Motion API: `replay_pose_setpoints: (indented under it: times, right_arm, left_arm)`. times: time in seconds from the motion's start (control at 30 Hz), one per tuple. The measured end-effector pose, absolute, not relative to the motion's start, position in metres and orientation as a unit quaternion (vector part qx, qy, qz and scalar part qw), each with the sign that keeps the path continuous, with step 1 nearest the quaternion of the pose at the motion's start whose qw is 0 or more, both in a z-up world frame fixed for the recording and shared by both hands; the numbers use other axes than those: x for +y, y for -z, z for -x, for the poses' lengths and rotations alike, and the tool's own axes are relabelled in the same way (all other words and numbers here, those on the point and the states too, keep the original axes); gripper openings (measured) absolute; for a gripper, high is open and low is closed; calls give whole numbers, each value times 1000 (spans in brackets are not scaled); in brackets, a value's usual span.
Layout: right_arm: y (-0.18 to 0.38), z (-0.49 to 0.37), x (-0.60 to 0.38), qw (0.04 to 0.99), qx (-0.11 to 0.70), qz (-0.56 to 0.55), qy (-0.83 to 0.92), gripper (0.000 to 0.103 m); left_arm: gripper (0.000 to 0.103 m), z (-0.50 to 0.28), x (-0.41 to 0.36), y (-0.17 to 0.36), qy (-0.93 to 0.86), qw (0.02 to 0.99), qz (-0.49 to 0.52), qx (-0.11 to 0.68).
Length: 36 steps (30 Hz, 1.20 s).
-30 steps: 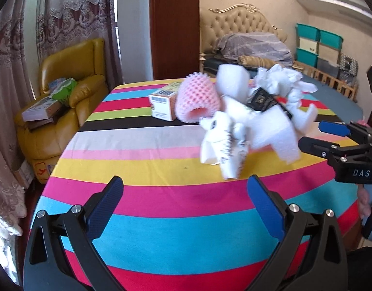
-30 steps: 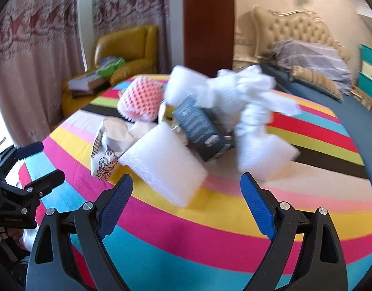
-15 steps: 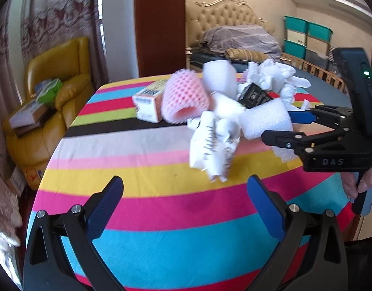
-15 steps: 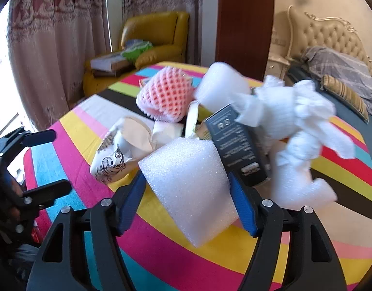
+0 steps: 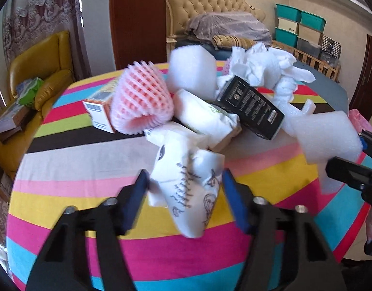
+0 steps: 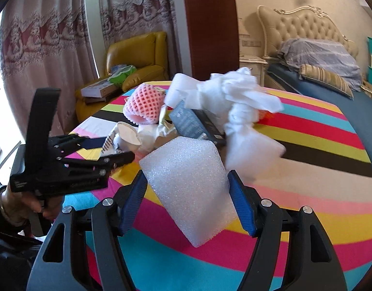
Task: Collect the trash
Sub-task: 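Carry the foam block and paper cup to the pink wastebasket and release both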
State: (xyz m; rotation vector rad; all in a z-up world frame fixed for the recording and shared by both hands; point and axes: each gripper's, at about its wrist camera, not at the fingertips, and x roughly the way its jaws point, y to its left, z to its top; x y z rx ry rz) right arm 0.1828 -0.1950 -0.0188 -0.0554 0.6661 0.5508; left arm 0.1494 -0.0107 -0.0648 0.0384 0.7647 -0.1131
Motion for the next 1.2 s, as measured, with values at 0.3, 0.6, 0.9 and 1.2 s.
replay_pose_setpoints:
  times: [0.3,0.6,0.9,1.2]
  right_arm:
    - [19,-164,-238,923,308,-4,-232,65]
    - [9,-148,-300,948,278,-19,-156,65]
    - [-5,-140,-383,967,249,-32,-50,65]
    - [-6,-127,-498,966,244,-40,80,65]
  left_arm:
    - [58,-125,-49,43,87,940,-70,321]
    - [58,-121,-119,22,146,946,-81,279]
    - [59,-139,-219,5,242,934,-89,247]
    - [59,-156,-344,2,357,899,-91,235]
